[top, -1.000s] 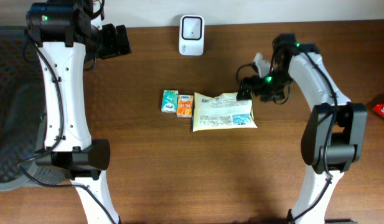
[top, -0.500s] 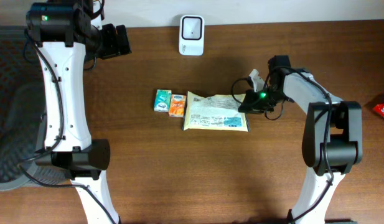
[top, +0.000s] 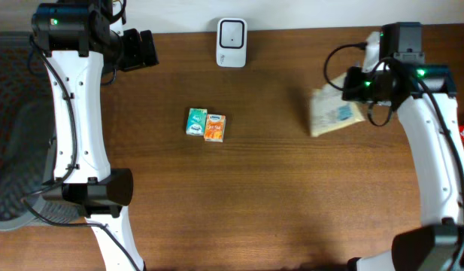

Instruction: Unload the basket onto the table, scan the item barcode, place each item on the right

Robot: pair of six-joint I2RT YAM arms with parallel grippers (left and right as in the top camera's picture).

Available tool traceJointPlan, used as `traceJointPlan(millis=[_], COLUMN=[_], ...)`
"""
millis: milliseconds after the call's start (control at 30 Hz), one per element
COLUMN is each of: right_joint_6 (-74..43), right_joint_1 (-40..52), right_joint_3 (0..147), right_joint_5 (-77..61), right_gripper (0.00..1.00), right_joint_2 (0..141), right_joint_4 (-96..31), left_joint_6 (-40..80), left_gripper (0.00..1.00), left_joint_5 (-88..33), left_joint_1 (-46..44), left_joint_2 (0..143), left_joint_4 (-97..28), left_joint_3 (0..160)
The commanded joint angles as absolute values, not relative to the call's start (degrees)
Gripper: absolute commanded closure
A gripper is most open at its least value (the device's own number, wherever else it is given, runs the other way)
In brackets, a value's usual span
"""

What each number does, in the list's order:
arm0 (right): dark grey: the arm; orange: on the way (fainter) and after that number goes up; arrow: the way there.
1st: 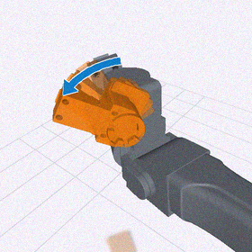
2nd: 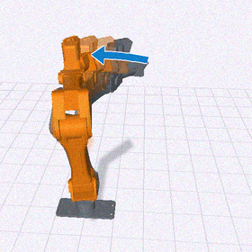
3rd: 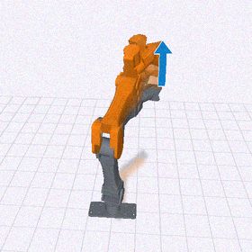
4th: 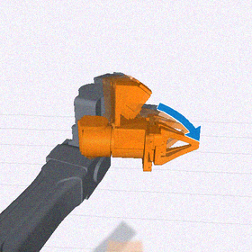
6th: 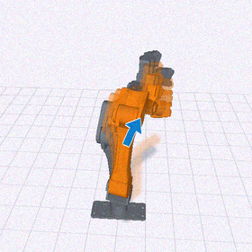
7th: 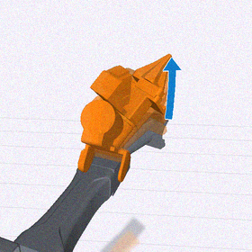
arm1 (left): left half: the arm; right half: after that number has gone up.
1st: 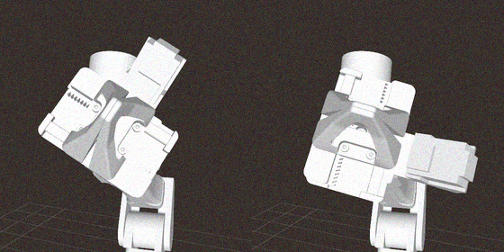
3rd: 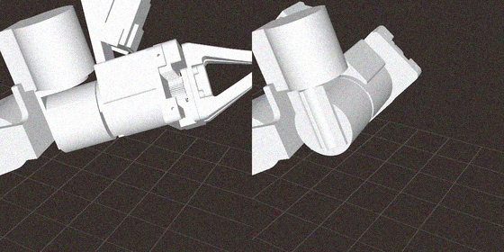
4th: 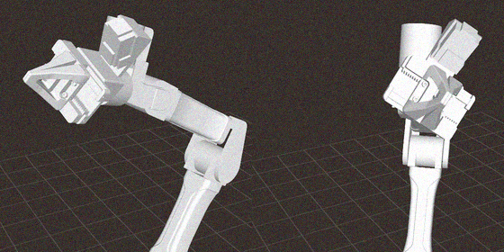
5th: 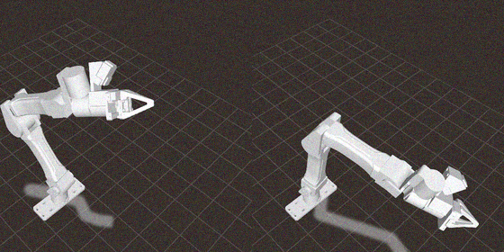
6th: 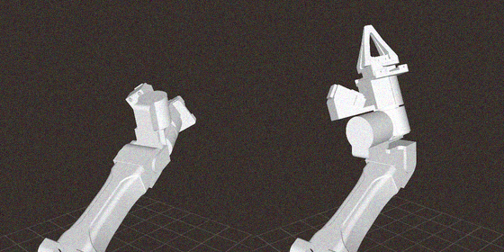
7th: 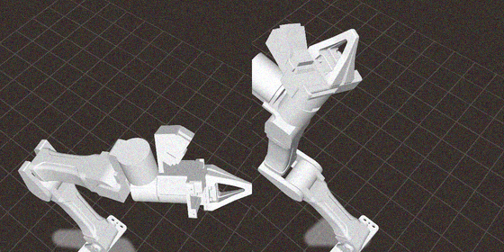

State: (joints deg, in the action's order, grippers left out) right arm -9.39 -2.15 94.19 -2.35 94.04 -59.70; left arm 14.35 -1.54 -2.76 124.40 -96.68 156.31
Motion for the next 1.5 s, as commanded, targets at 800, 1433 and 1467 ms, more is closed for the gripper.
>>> traceJointPlan(millis=[800, 1433, 1467], right_joint_6=[-33.4, -54.2, -49.8], right_joint_1=[4.8, 9.2, 10.0], right_joint_3=[95.9, 75.8, 76.1], right_joint_5=[-6.1, -10.2, -11.6], right_gripper=[0.01, 0.86, 0.96], right_joint_2=[110.4, 116.7, 116.7], right_joint_4=[-63.2, -28.0, -25.6], left_joint_6=[13.8, 13.8, 13.8], left_gripper=[0.01, 0.01, 0.01], left_joint_5=[-1.8, -1.8, -1.8], left_joint_1=[-2.6, -2.6, -2.6], left_joint_2=[124.5, 124.5, 124.5], left_joint_4=[-96.7, -96.7, -96.7], left_joint_3=[156.5, 156.5, 156.5])
